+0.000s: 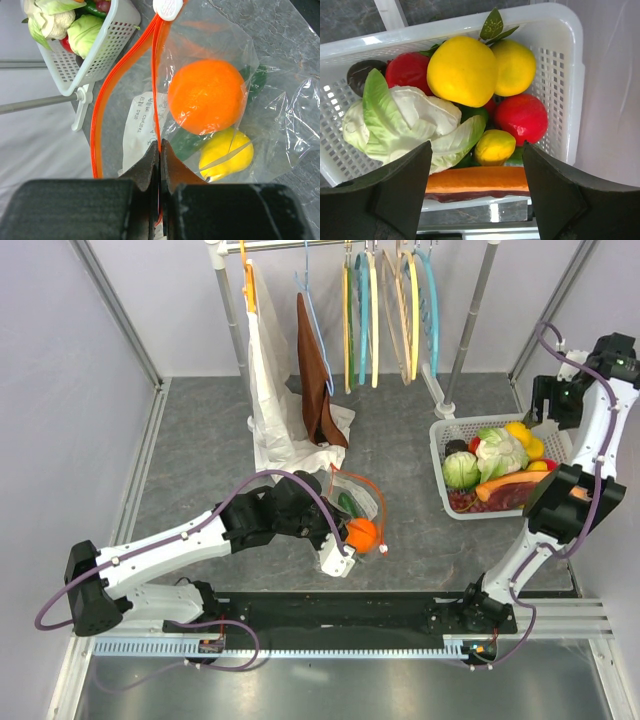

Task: Place the food in the zip-top bag and seal the zipper
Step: Pick up the fake fruit from the bin.

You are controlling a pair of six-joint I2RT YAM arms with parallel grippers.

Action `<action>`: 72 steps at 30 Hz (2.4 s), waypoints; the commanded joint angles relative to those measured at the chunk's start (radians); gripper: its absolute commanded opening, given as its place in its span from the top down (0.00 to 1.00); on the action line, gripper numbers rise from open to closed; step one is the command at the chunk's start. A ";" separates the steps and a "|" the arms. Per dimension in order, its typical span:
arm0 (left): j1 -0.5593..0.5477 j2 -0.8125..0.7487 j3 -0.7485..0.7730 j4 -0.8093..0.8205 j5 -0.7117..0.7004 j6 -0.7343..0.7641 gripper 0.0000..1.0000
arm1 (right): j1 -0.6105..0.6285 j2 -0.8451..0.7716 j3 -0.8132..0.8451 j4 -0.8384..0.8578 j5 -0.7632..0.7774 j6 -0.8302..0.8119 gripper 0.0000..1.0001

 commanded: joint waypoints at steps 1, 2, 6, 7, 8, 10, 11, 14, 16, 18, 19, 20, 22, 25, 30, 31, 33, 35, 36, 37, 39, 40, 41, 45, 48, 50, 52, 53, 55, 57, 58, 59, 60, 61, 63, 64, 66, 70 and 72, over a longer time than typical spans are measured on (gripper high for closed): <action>0.003 -0.010 0.009 0.017 -0.003 0.014 0.98 | 0.040 0.005 -0.059 0.093 0.088 0.070 0.18; 0.003 -0.007 0.011 0.017 -0.004 0.014 0.98 | 0.047 0.010 -0.065 0.099 0.093 0.085 0.15; 0.003 -0.004 0.017 0.017 -0.011 0.005 0.98 | 0.051 0.056 -0.068 0.113 0.116 0.132 0.13; 0.003 -0.007 0.017 0.015 -0.011 0.005 0.98 | 0.051 0.062 -0.068 0.124 0.127 0.139 0.13; 0.003 -0.010 0.017 0.015 -0.011 0.006 0.98 | 0.057 0.070 -0.068 0.128 0.136 0.148 0.13; 0.003 -0.010 0.014 0.015 -0.014 0.012 0.98 | 0.067 0.075 -0.071 0.137 0.160 0.174 0.13; 0.003 -0.012 0.014 0.015 -0.015 0.015 0.98 | 0.079 0.076 -0.077 0.142 0.174 0.183 0.12; 0.003 -0.012 0.012 0.013 -0.009 0.017 0.98 | 0.100 0.073 -0.097 0.182 0.257 0.231 0.12; 0.002 -0.010 0.014 0.010 -0.004 0.014 0.98 | 0.108 0.075 -0.103 0.202 0.260 0.245 0.12; 0.002 -0.009 0.015 0.007 -0.007 0.014 0.98 | 0.116 0.078 -0.113 0.222 0.274 0.258 0.12; 0.003 -0.007 0.017 0.006 -0.007 0.015 0.98 | 0.116 0.078 -0.116 0.231 0.282 0.275 0.12; 0.003 -0.005 0.020 -0.002 -0.007 0.016 0.98 | 0.120 0.079 -0.123 0.242 0.309 0.284 0.12; 0.003 -0.002 0.029 -0.010 -0.009 0.017 0.98 | 0.125 0.084 -0.126 0.259 0.325 0.289 0.12; 0.003 0.001 0.037 -0.020 -0.014 0.019 0.98 | 0.125 0.096 -0.134 0.268 0.340 0.307 0.12; 0.003 0.001 0.042 -0.033 -0.011 0.022 0.98 | 0.126 0.119 -0.162 0.280 0.334 0.324 0.10; 0.003 0.002 0.043 -0.036 -0.011 0.020 0.98 | 0.126 0.121 -0.165 0.283 0.326 0.327 0.09; 0.002 0.004 0.046 -0.040 -0.011 0.022 0.98 | 0.126 0.130 -0.177 0.285 0.320 0.334 0.09; 0.003 0.002 0.049 -0.045 -0.012 0.022 0.98 | 0.129 0.136 -0.194 0.289 0.319 0.335 0.09; 0.003 0.002 0.049 -0.046 -0.012 0.022 0.98 | 0.128 0.136 -0.202 0.297 0.320 0.337 0.08; 0.003 0.004 0.049 -0.049 -0.012 0.023 0.98 | 0.129 0.139 -0.205 0.296 0.322 0.337 0.07; 0.003 0.004 0.054 -0.051 -0.014 0.023 0.98 | 0.128 0.142 -0.208 0.283 0.323 0.340 0.03; 0.003 0.004 0.054 -0.054 -0.015 0.023 0.98 | 0.128 0.134 -0.212 0.282 0.317 0.340 0.02; 0.003 0.002 0.054 -0.053 -0.015 0.023 0.98 | 0.128 0.130 -0.214 0.277 0.314 0.338 0.02; 0.003 0.002 0.055 -0.057 -0.014 0.028 0.98 | 0.129 0.114 -0.237 0.276 0.300 0.340 0.02; 0.003 0.005 0.060 -0.057 -0.015 0.026 0.98 | 0.128 0.139 -0.229 0.271 0.302 0.341 0.02; 0.003 0.004 0.060 -0.057 -0.018 0.026 0.98 | 0.129 0.156 -0.211 0.259 0.294 0.341 0.02; 0.003 0.002 0.058 -0.057 -0.020 0.025 0.98 | 0.129 0.157 -0.199 0.248 0.280 0.341 0.02; 0.003 -0.001 0.058 -0.057 -0.021 0.023 0.98 | 0.129 0.153 -0.196 0.239 0.268 0.341 0.04; 0.002 -0.004 0.057 -0.060 -0.023 0.025 0.98 | 0.129 0.135 -0.182 0.227 0.243 0.338 0.08; 0.002 -0.007 0.055 -0.062 -0.026 0.025 0.98 | 0.126 0.119 -0.142 0.196 0.213 0.326 0.15; 0.002 -0.010 0.052 -0.062 -0.027 0.026 0.98 | 0.126 0.096 -0.133 0.188 0.208 0.323 0.18; 0.003 -0.015 0.051 -0.062 -0.029 0.026 0.98 | 0.125 0.081 -0.125 0.187 0.208 0.321 0.21; 0.003 -0.018 0.048 -0.060 -0.030 0.025 0.98 | 0.125 0.061 -0.105 0.184 0.182 0.317 0.25; 0.002 -0.021 0.043 -0.060 -0.030 0.026 0.98 | 0.125 0.052 -0.093 0.176 0.173 0.317 0.26; 0.003 -0.027 0.037 -0.062 -0.034 0.023 0.98 | 0.125 0.036 -0.064 0.162 0.174 0.317 0.27; 0.003 -0.028 0.032 -0.062 -0.032 0.023 0.98 | 0.125 0.024 -0.056 0.158 0.173 0.315 0.27; 0.003 -0.033 0.029 -0.062 -0.038 0.023 0.98 | 0.126 0.000 -0.041 0.150 0.165 0.308 0.27; 0.002 -0.033 0.026 -0.060 -0.041 0.017 0.98 | 0.123 -0.045 -0.028 0.154 0.128 0.297 0.28; 0.003 -0.033 0.025 -0.059 -0.041 0.012 0.98 | 0.119 -0.076 -0.024 0.154 0.049 0.288 0.28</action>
